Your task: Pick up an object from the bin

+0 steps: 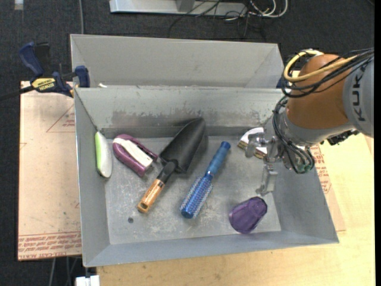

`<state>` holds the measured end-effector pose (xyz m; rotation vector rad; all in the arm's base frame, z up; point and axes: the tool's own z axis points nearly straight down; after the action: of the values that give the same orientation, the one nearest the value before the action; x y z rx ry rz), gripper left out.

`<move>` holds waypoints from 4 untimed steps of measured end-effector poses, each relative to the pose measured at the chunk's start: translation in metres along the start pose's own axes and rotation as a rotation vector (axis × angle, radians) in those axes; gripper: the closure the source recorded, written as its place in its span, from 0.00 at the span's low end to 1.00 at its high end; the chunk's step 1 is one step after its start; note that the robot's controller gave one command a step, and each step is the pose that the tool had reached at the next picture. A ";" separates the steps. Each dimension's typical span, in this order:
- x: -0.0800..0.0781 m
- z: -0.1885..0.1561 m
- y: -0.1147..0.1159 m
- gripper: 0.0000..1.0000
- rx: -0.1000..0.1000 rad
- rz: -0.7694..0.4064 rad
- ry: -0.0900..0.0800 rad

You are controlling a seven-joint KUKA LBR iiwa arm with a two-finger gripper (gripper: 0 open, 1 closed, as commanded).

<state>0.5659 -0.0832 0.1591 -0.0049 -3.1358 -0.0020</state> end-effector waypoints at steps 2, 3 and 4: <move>0.008 0.040 0.038 0.00 0.005 -0.529 -0.011; -0.004 0.015 0.103 0.00 -0.001 -0.314 -0.015; -0.002 0.056 0.115 0.00 0.012 -0.870 -0.027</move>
Offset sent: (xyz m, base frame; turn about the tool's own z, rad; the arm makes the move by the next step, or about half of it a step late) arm -0.0282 0.0582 -0.0891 -0.5523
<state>0.5676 0.0318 0.1035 1.3287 -2.8700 0.0126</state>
